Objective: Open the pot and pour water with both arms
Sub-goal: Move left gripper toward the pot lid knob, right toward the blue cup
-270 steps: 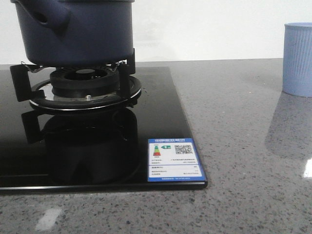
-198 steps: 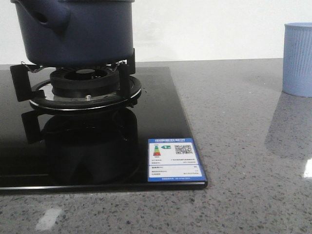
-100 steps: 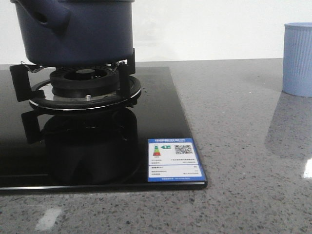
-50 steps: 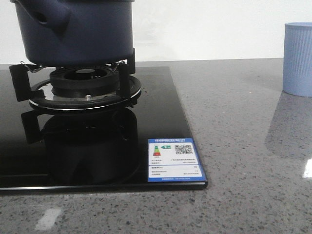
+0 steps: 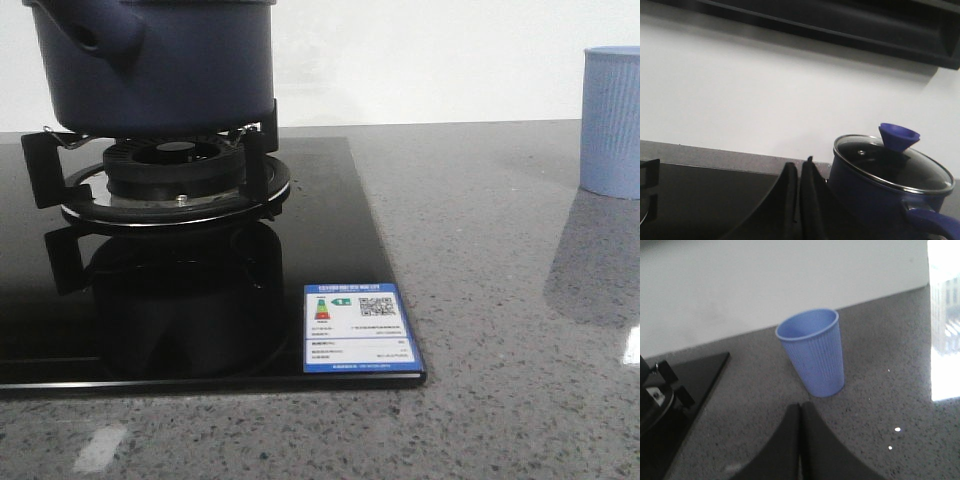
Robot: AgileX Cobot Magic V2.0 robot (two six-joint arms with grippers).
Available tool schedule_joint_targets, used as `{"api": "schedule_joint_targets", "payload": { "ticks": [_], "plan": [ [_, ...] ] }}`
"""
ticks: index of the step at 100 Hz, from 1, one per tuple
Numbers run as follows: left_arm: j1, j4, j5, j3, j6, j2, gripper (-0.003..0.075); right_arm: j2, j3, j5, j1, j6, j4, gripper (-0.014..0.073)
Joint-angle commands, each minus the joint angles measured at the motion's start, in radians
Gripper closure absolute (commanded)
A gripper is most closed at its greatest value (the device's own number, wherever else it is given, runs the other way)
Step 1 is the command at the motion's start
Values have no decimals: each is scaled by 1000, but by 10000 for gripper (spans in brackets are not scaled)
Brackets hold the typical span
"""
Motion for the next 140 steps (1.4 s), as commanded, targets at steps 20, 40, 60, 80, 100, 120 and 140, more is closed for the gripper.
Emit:
{"api": "schedule_joint_targets", "payload": {
  "ticks": [20,40,60,80,100,120,140],
  "plan": [
    [-215,6,-33,-143,80,205,739,238,-230,82,79,-59,-48,660],
    [-342,6,-137,-144,80,287,736,289,-273,92,129,-68,-50,658],
    [-409,6,-221,-147,80,364,574,295,-275,106,133,-68,-48,361],
    [-428,6,-269,-184,80,459,289,295,-275,101,133,-68,-48,2],
    [-428,6,-297,-258,80,606,260,295,-275,92,133,-68,-48,3],
    [-429,6,-321,-351,80,776,246,295,-275,79,133,-68,-48,3],
    [-429,12,-325,-442,80,912,118,295,-275,79,133,-68,-46,3]
  ]
}}
